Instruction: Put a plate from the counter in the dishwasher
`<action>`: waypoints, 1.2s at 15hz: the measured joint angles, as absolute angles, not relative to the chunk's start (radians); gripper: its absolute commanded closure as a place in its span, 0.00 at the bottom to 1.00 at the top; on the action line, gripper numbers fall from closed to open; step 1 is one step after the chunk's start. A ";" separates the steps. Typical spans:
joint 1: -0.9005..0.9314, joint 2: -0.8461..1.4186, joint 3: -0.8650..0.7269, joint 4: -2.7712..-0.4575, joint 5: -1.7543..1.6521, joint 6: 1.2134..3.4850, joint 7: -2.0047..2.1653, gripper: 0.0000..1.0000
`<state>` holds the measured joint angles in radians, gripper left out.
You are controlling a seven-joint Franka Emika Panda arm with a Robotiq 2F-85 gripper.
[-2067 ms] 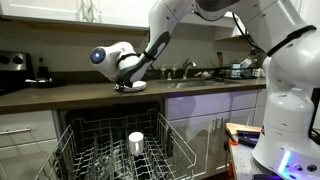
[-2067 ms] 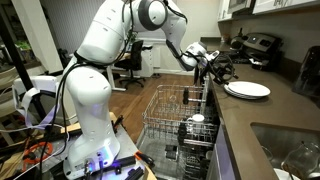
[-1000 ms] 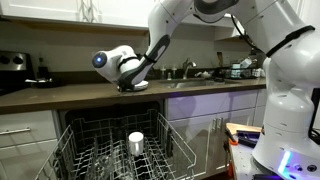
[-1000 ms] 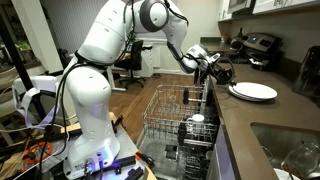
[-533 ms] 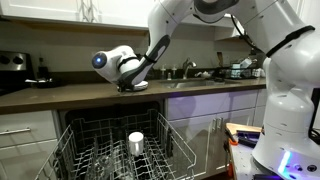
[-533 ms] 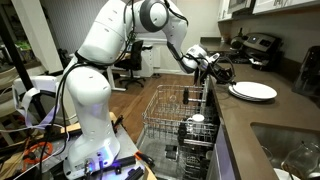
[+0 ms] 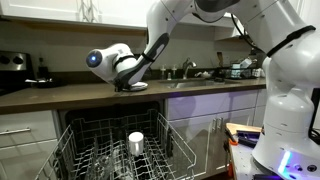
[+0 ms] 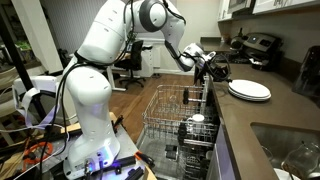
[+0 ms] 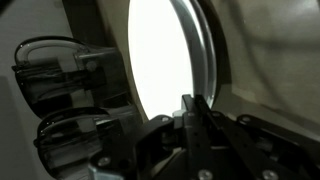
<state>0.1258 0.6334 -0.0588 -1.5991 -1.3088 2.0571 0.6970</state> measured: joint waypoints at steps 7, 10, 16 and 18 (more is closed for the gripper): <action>0.136 0.633 -0.032 -1.588 -1.307 2.028 0.697 0.94; 0.135 0.634 -0.030 -1.588 -1.307 2.028 0.697 0.94; 0.134 0.635 -0.029 -1.588 -1.304 2.028 0.697 0.91; 0.134 0.635 -0.029 -1.588 -1.304 2.028 0.697 0.87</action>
<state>0.1341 0.6354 -0.0290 -1.5876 -1.3037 2.0281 0.6970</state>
